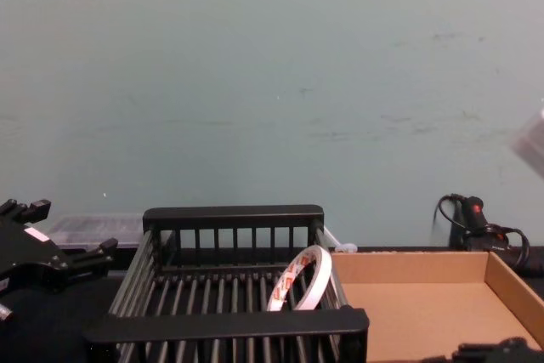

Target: Pick up the white tape and place it into the black box , Pick up the silver tape and place it into the brown box.

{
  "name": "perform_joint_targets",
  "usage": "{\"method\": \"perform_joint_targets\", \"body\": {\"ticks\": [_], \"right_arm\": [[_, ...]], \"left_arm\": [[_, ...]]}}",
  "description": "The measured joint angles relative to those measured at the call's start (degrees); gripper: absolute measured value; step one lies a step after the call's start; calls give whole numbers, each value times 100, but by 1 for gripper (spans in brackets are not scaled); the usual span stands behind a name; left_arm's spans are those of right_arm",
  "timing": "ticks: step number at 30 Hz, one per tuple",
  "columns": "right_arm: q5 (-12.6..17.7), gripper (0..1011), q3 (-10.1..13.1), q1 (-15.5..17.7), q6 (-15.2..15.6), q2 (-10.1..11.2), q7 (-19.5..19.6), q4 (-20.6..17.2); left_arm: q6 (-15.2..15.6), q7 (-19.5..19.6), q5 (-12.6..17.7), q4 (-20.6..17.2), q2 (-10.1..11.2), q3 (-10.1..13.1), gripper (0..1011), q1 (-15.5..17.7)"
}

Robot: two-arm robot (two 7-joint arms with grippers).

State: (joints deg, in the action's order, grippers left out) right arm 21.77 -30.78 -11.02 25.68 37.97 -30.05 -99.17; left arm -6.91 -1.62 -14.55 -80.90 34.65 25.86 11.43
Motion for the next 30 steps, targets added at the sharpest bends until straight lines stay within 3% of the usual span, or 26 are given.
{"method": "perform_joint_targets", "body": {"ticks": [14,30], "right_arm": [[-220,1000,-278,-187,82,-162,-31,357],[-344,1000,-435,-345,135,-313,-147,631]], "left_arm": [[0,0,0,0,0,0,1001,0],[0,0,0,0,0,0,1001,0]]}}
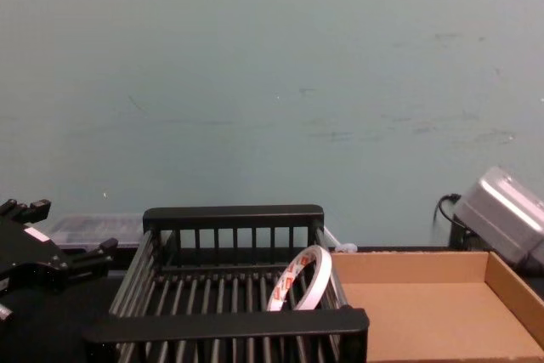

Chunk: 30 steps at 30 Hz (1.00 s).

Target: Pick up the white tape and place it into the black box , Pick up the silver tape and place it into the brown box.

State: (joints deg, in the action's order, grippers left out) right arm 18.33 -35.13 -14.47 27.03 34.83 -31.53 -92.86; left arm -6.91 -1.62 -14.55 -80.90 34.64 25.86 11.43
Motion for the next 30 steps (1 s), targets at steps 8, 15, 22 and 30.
{"method": "perform_joint_targets", "body": {"ticks": [8,15,22,30], "right_arm": [[-39,1002,-19,-21,-4,-21,-17,55],[-38,1002,-19,-19,-6,-19,-17,48],[-38,912,-17,-15,-9,-16,-16,43],[-38,685,-14,-11,-9,-13,-14,38]], "left_arm": [[0,0,0,0,0,0,1001,0],[0,0,0,0,0,0,1001,0],[0,0,0,0,0,0,1001,0],[0,0,0,0,0,0,1001,0]]}}
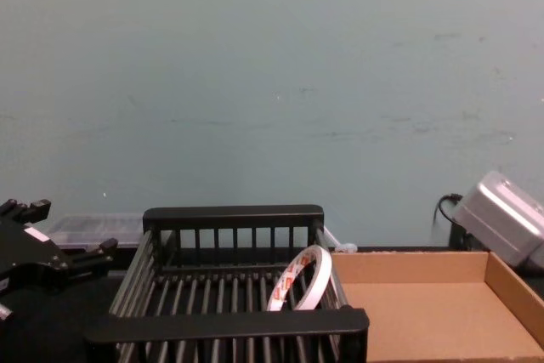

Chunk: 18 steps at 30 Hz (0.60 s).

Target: Pick up the white tape and place it into the black box , Pick up the silver tape and place it into the brown box.

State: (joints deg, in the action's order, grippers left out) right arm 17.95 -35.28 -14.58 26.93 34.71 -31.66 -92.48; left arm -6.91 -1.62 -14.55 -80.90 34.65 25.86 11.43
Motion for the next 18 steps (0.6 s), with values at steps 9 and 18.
{"method": "perform_joint_targets", "body": {"ticks": [9,18], "right_arm": [[3,397,5,0,0,2,3,-4],[7,155,5,0,0,2,5,-4]], "left_arm": [[0,0,0,0,0,0,1001,0],[0,0,0,0,0,0,1001,0]]}}
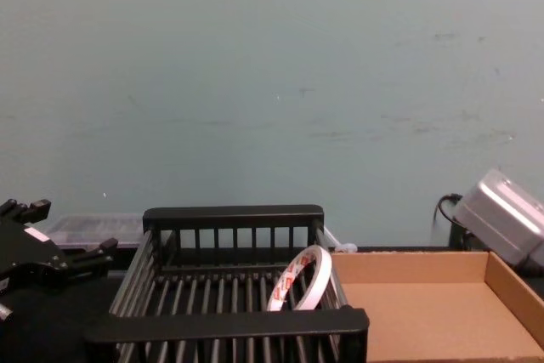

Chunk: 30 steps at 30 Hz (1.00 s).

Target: Pick up the white tape and place it into the black box , Pick up the silver tape and place it into the brown box.

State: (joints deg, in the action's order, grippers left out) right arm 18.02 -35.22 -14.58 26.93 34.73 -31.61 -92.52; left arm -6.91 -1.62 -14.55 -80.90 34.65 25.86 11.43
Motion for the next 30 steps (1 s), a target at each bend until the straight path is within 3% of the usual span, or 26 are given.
{"method": "perform_joint_targets", "body": {"ticks": [21,30], "right_arm": [[-12,151,8,4,-112,39,-77,0],[177,151,314,121,-161,164,36,-217]], "left_arm": [[0,0,0,0,0,0,1001,0],[0,0,0,0,0,0,1001,0]]}}
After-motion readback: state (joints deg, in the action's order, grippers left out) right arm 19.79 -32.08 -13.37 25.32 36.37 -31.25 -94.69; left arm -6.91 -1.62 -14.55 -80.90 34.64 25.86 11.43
